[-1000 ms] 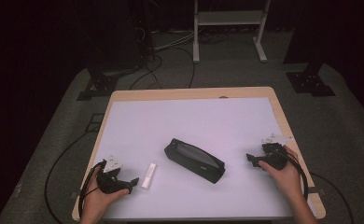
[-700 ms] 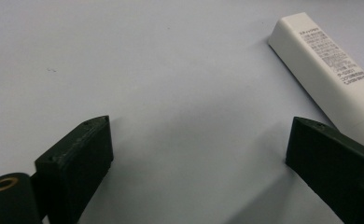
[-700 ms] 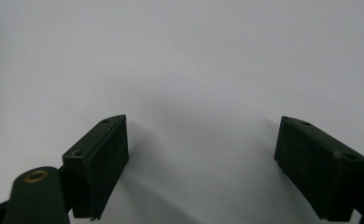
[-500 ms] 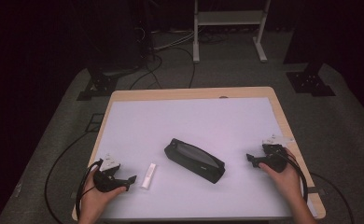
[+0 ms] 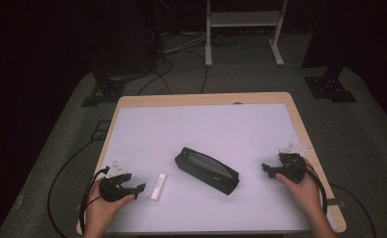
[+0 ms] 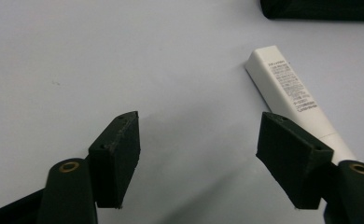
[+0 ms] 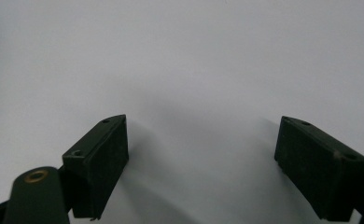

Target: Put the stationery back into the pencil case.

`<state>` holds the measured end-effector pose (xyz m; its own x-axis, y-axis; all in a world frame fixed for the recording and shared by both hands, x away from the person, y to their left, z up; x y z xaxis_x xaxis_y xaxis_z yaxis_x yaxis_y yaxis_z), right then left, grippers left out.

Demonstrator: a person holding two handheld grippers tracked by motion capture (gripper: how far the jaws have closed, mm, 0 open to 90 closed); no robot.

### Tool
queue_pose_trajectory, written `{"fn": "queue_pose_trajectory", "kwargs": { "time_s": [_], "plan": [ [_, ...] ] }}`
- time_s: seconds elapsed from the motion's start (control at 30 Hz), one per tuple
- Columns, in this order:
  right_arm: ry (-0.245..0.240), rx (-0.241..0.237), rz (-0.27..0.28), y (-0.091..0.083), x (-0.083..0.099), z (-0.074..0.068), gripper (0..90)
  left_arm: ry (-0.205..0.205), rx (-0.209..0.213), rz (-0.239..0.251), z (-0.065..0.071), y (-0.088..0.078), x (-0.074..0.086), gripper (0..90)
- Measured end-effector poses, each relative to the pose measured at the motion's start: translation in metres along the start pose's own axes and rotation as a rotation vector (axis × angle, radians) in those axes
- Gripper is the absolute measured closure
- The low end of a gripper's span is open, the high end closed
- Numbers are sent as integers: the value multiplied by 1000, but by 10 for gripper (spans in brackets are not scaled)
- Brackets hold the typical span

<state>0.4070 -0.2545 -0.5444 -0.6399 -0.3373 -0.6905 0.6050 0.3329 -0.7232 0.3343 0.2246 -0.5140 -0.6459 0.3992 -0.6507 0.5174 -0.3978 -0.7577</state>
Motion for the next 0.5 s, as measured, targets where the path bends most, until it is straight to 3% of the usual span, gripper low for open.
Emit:
{"fn": "queue_pose_trajectory", "kwargs": {
  "time_s": [0.5],
  "plan": [
    [0,0,-1,0,0,0,163,-46,11,-36,15,-3,-12,398]
  ]
}}
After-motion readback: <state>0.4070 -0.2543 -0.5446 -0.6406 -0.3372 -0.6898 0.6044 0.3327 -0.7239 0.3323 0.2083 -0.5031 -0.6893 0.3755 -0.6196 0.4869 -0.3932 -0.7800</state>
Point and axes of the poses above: each handheld gripper's, and its own axes: y roughly forward along the jaws, x roughly out of its underside, z roughly to its right, the point moved 9 cm from there along y, roughly forward along the jaws, and after that the axes turned 4 degrees about -z, right-handed, at the moved point
